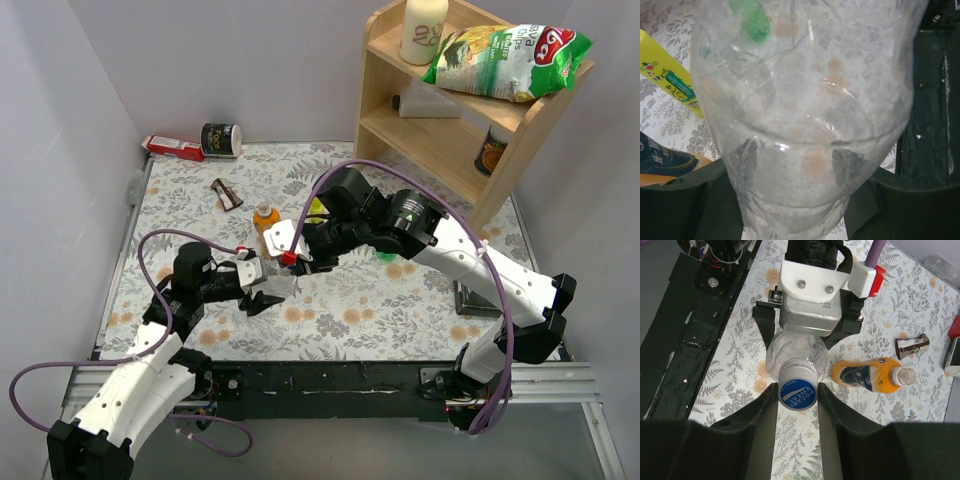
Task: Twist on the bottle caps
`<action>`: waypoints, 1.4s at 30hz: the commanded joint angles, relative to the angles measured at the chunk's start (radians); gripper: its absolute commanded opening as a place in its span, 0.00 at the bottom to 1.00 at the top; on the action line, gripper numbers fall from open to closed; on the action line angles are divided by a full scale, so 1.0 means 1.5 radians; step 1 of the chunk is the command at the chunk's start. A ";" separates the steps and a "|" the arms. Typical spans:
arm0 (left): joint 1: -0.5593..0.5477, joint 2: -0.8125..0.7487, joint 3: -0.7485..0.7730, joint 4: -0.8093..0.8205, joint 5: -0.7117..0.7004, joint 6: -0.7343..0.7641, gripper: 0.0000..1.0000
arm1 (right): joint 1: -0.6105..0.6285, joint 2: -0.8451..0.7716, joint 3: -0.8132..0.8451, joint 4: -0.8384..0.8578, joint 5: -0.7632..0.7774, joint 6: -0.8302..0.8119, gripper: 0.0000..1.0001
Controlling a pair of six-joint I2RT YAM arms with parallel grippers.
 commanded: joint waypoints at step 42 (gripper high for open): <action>-0.091 -0.015 0.080 0.122 -0.103 -0.118 0.00 | -0.004 0.151 0.104 -0.207 0.040 0.132 0.21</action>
